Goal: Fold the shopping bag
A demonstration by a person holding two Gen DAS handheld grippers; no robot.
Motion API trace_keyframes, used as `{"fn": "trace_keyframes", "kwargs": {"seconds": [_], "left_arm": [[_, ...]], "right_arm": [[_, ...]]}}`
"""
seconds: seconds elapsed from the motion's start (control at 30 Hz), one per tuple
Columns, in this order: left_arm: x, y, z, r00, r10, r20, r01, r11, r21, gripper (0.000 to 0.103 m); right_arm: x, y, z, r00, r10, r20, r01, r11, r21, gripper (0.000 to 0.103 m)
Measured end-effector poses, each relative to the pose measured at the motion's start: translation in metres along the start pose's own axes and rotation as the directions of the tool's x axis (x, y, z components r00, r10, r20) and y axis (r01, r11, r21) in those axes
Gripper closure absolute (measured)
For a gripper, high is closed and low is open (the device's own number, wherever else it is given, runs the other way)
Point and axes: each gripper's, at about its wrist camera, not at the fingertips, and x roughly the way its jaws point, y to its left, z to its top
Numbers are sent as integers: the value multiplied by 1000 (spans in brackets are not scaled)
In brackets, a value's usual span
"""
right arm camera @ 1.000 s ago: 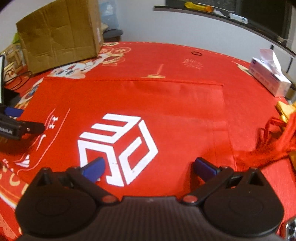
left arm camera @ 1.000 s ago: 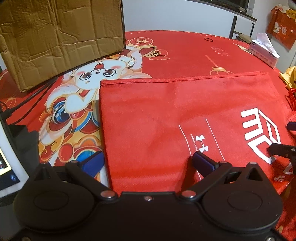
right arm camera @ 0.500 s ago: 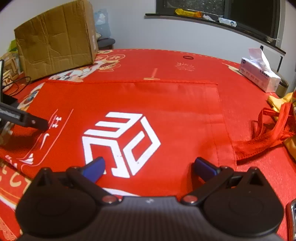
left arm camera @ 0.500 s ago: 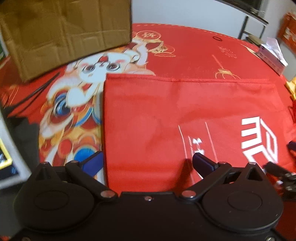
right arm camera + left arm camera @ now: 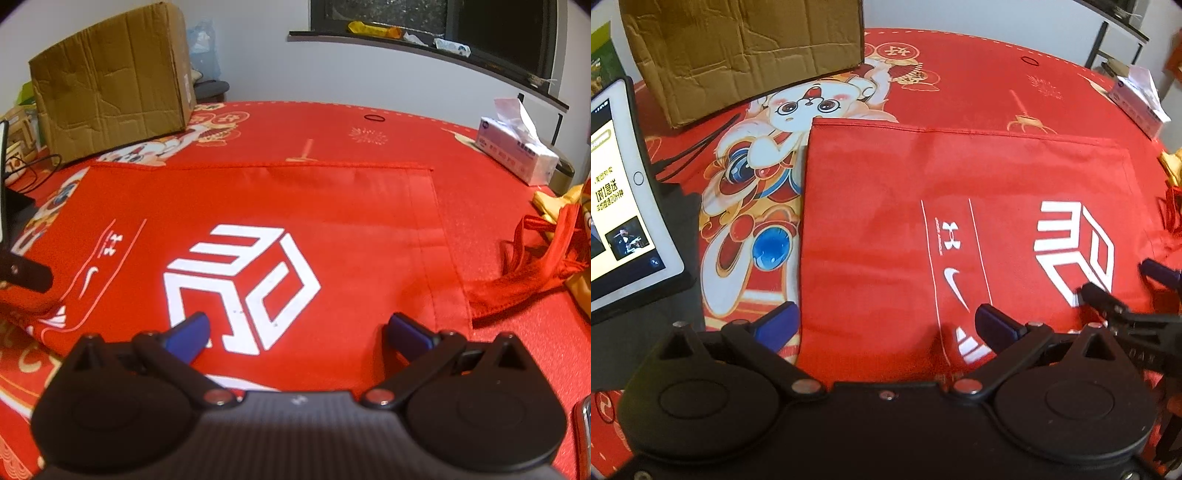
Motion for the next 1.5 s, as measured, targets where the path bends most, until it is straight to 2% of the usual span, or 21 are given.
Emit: {"fn": "trace_keyframes", "kwargs": {"seconds": [0.1, 0.17, 0.23, 0.3, 0.4, 0.5, 0.6, 0.63, 0.67, 0.7, 0.73, 0.83, 0.9, 0.97, 1.0, 1.07, 1.13, 1.17, 1.23, 1.4, 1.5], "left_arm": [[-7, -4, -8, 998, -44, 46, 40, 995, 89, 0], [-13, -4, -15, 993, -75, 90, 56, 980, 189, 0], [-18, -3, -23, 989, -79, 129, 36, 952, 303, 0], [-23, -1, -33, 983, -84, 162, 8, 907, 421, 0], [-31, 0, -50, 970, -125, 208, -23, 806, 591, 0], [-38, -5, -72, 948, -206, 244, -56, 645, 762, 0], [-35, -19, -92, 937, -254, 239, -98, 465, 880, 0], [-33, -23, -97, 935, -268, 234, -107, 415, 903, 0], [-31, -26, -100, 933, -286, 220, -98, 385, 918, 0], [-28, -29, -100, 932, -308, 193, -70, 370, 927, 0], [-26, -31, -98, 930, -330, 164, -33, 367, 929, 0], [-22, -34, -89, 917, -377, 129, 29, 386, 922, 0], [-18, -34, -84, 907, -397, 140, 25, 382, 924, 1], [-14, -36, -82, 901, -396, 180, -25, 366, 930, 8], [-10, -38, -83, 903, -379, 202, -65, 346, 936, 13], [-6, -41, -84, 905, -369, 210, -101, 292, 951, 14], [-5, -41, -87, 899, -388, 203, -117, 234, 965, 14], [-4, -40, -88, 894, -397, 205, -127, 214, 968, 14], [-3, -41, -87, 891, -406, 204, -139, 183, 973, 13], [4, -43, -84, 882, -401, 246, -209, 135, 968, 14], [8, -42, -82, 880, -399, 257, -238, 97, 966, 25]], "right_arm": [[0, -1, 1, 1000, 5, -10, -5, 1000, -6, 1], [0, -2, 2, 1000, 16, -18, -16, 1000, -16, 1], [-1, -4, 3, 999, 31, -27, -32, 999, -31, 1], [-1, -5, 3, 998, 46, -37, -47, 998, -45, 1], [-2, -7, 4, 997, 63, -53, -66, 996, -62, 1], [-2, -8, 6, 995, 68, -70, -72, 995, -69, 1], [-2, -8, 6, 994, 65, -84, -71, 995, -68, 1], [-3, -8, 7, 994, 64, -88, -70, 995, -67, 1], [-3, -8, 7, 994, 61, -94, -67, 996, -65, 1], [-3, -8, 8, 993, 59, -101, -65, 996, -63, 1], [-3, -7, 8, 993, 56, -108, -63, 996, -61, 1], [-4, -8, 9, 990, 55, -128, -63, 996, -62, 1], [-5, -9, 9, 989, 56, -139, -65, 996, -63, 1], [-6, -10, 9, 987, 57, -147, -67, 996, -64, 1], [-6, -10, 9, 987, 56, -148, -66, 996, -63, 1], [-6, -10, 9, 987, 54, -149, -64, 996, -62, 1], [-6, -10, 9, 987, 53, -150, -62, 996, -60, 1], [-6, -10, 9, 987, 52, -150, -61, 996, -59, 1], [-6, -10, 9, 987, 50, -151, -60, 997, -57, 1], [-6, -10, 9, 987, 47, -152, -56, 997, -54, 1], [-6, -11, 9, 988, 46, -149, -55, 997, -52, 1]]}}
